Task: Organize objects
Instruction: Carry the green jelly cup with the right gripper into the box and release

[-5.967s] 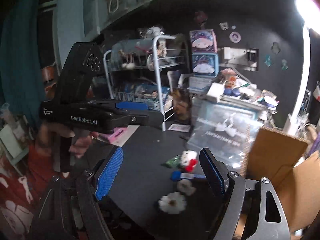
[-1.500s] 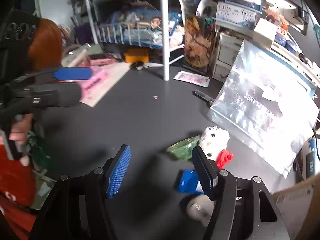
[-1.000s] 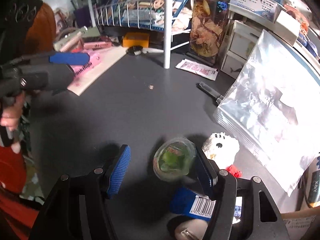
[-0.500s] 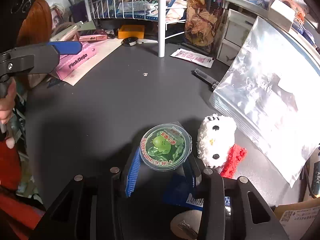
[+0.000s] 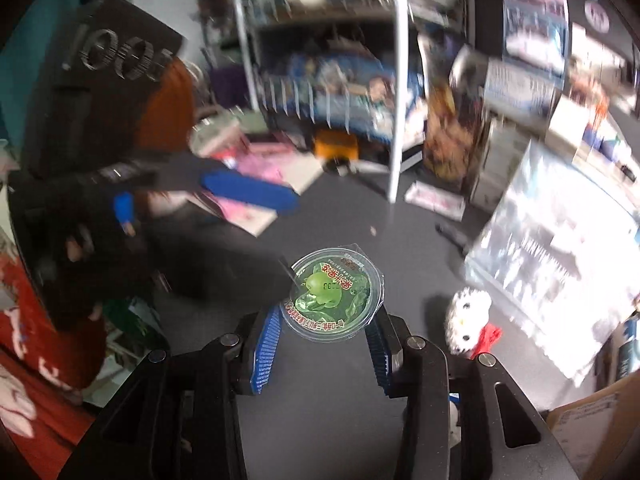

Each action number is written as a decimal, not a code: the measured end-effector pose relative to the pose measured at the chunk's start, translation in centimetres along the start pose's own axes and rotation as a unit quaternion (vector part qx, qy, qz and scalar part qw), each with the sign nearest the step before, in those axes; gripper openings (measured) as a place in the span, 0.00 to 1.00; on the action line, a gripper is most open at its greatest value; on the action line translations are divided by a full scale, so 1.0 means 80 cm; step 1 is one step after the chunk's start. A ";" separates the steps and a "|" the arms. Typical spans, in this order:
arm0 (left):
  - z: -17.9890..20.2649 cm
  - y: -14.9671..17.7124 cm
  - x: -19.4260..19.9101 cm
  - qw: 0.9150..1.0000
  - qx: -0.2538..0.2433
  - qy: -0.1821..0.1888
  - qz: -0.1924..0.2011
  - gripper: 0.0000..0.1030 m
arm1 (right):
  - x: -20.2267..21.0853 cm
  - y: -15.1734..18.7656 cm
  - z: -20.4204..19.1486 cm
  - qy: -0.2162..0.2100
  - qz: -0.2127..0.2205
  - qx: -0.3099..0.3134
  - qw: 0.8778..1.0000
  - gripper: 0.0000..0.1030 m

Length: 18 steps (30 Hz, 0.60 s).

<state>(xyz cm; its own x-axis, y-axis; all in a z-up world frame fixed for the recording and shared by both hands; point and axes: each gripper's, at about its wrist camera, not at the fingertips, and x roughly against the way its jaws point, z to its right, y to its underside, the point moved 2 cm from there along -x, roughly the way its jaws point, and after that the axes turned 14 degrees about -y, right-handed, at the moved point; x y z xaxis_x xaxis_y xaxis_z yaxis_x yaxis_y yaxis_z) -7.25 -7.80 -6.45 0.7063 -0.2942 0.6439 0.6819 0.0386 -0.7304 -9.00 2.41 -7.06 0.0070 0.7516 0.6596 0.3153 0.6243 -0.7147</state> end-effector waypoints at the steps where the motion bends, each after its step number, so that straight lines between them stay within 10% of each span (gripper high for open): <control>1: 0.011 -0.004 0.005 1.000 -0.006 0.009 0.002 0.72 | 0.008 -0.003 -0.007 0.000 0.006 0.004 1.000 0.35; 11: 0.106 -0.056 0.022 0.997 -0.062 0.047 0.017 0.35 | 0.115 -0.001 -0.014 0.063 0.057 0.011 0.996 0.35; 18: 0.192 -0.107 -0.010 0.991 -0.109 0.078 0.010 0.34 | 0.200 0.021 0.022 0.114 0.081 -0.022 0.990 0.35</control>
<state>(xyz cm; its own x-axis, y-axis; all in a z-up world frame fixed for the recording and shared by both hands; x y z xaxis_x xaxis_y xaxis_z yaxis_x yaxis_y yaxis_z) -10.76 6.76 2.82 0.6692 -0.4408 0.5982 0.5989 -0.1565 -0.7854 -10.01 15.84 1.89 0.2732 0.7704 0.5761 0.3327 0.4862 -0.8080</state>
